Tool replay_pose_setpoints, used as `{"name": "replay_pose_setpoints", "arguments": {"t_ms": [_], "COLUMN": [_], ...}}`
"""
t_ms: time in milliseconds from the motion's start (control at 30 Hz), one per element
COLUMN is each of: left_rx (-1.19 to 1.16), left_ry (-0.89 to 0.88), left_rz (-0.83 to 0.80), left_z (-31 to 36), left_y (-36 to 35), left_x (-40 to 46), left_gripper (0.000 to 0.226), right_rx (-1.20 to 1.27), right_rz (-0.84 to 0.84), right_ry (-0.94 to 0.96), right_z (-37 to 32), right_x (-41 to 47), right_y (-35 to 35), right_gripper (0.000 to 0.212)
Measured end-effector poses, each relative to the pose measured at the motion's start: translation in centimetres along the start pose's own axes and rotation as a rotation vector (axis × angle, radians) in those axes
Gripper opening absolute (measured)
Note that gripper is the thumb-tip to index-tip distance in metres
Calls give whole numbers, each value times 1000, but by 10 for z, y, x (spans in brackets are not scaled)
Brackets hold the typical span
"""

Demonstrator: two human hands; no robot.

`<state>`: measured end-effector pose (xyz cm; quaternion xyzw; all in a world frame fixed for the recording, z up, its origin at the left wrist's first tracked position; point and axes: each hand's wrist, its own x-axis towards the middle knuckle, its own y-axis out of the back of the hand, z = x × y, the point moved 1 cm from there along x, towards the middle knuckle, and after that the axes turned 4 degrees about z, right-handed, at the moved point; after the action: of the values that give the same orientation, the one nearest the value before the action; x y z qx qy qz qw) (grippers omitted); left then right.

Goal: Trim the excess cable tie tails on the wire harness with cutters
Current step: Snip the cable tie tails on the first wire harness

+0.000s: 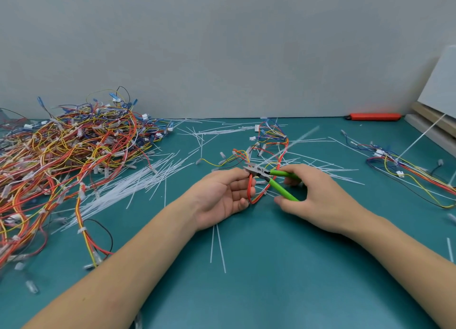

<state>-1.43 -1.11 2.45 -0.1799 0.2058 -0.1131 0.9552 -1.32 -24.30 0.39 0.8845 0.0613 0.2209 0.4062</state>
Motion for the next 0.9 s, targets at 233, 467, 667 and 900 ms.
{"name": "replay_pose_setpoints", "arguments": {"t_ms": [233, 467, 667, 900], "left_rx": [-6, -21, -13, -33], "left_ry": [9, 23, 10, 17], "left_rz": [-2, -5, 4, 5], "left_z": [0, 1, 0, 1], "left_y": [0, -1, -1, 0], "left_x": [-1, -2, -1, 0], "left_gripper": [15, 13, 17, 15], "right_rx": [-10, 43, 4, 76], "right_rz": [22, 7, 26, 13], "right_ry": [27, 5, 31, -12], "right_z": [-2, -2, -3, -2], "right_x": [1, 0, 0, 0], "right_y": [4, 0, -1, 0], "right_gripper": [30, 24, 36, 22]}}
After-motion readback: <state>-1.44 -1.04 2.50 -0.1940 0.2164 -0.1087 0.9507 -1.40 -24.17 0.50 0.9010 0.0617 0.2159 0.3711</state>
